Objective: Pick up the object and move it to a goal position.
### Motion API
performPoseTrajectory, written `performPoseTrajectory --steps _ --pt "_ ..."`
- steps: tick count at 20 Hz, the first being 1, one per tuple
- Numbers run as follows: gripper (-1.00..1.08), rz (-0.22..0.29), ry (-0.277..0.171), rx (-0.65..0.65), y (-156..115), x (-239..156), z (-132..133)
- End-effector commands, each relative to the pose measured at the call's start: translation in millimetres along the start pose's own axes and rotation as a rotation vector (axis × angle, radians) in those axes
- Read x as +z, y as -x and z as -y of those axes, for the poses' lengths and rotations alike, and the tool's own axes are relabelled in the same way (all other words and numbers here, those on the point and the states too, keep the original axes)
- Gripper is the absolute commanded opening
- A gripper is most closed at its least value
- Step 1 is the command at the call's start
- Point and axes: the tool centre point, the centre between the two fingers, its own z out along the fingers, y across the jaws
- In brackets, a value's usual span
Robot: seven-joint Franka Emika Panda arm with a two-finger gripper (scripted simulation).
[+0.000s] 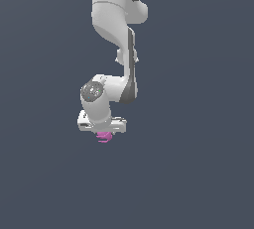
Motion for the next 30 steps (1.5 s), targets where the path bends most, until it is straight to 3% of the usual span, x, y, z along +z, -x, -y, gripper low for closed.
performPoseTrajectory --steps 1,8,15,30 --pt "-1.00 0.001 -0.001 -0.001 0 1 1" --pt "-1.00 0.001 -0.001 -0.001 1 -4 0" --pt "-1.00 0.001 -0.001 -0.001 5 -34 -7" --pt "-1.00 0.001 -0.001 -0.001 23 -190 -45"
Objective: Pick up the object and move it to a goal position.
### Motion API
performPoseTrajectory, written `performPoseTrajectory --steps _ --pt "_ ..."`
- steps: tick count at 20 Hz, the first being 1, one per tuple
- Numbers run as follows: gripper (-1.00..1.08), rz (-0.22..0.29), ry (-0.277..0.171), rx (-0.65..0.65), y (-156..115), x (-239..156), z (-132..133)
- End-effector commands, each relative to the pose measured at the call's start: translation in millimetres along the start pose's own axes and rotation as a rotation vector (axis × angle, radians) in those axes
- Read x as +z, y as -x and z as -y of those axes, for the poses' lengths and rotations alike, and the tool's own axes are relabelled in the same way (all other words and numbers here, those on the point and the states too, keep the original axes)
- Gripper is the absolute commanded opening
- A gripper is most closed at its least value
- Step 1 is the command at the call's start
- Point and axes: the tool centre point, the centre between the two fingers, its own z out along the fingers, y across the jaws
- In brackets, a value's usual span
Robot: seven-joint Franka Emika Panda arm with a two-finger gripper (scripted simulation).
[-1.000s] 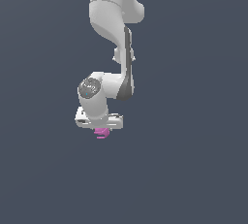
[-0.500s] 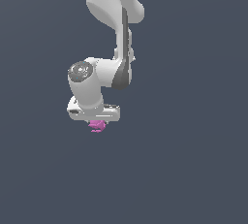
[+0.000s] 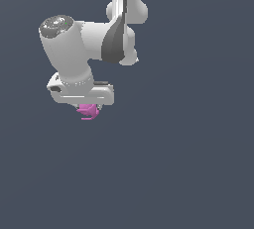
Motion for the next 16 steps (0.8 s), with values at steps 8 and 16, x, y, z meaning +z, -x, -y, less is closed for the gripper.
performPoseTrajectory --steps 8,16 --pt "-1.00 0.000 0.000 0.000 10 -104 -25" --pt "-1.00 0.001 0.000 -0.001 13 -154 -38"
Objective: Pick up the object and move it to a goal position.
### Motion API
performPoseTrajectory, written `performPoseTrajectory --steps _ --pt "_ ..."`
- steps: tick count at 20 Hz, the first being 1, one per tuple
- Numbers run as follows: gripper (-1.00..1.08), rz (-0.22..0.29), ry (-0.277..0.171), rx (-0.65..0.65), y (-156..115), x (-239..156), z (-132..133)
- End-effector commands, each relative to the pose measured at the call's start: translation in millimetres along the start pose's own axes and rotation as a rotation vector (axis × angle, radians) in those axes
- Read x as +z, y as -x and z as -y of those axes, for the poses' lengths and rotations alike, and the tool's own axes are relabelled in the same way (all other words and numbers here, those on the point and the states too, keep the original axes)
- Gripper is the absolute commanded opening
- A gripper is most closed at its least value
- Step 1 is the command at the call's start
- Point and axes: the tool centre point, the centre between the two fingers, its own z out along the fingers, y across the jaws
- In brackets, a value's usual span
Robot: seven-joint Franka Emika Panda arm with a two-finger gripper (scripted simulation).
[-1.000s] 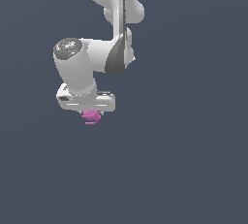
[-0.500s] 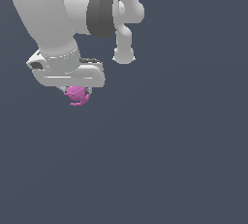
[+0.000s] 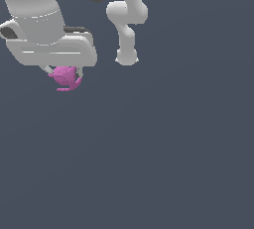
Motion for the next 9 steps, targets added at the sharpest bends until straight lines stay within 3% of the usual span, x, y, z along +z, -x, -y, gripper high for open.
performPoseTrajectory --steps 1,9 --pt "-1.00 0.002 0.000 -0.001 1 -11 -2" --pt "-1.00 0.002 0.000 -0.001 0 -20 -5"
